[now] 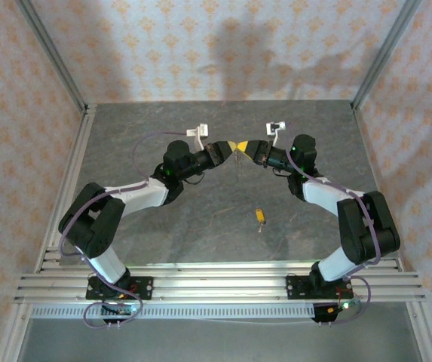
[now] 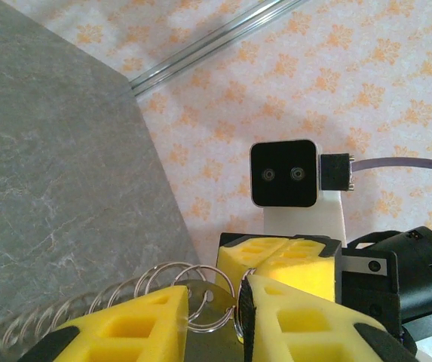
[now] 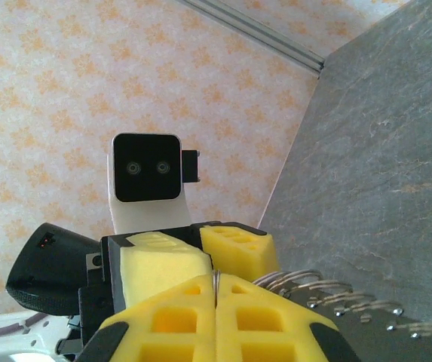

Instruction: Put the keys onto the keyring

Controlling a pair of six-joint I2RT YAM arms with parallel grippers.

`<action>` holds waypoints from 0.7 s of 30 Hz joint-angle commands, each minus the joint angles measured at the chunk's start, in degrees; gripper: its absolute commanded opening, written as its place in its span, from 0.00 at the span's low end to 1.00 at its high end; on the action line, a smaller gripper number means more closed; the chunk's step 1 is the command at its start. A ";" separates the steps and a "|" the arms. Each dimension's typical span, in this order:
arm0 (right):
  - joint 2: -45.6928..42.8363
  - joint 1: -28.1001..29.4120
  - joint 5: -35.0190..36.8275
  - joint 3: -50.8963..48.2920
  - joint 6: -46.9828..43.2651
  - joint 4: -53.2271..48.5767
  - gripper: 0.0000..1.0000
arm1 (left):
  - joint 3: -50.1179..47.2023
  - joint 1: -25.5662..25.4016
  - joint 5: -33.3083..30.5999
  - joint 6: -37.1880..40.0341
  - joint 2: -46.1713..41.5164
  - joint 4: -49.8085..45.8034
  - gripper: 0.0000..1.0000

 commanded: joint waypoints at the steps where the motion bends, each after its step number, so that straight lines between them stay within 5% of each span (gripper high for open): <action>1: -0.71 0.01 -1.16 0.14 -0.07 4.53 0.00 | 1.39 -0.63 0.25 -0.73 0.51 3.71 0.27; 21: -0.11 -0.05 -0.85 -0.23 -0.30 4.36 0.00 | 2.63 -2.14 0.70 0.25 0.26 3.52 0.14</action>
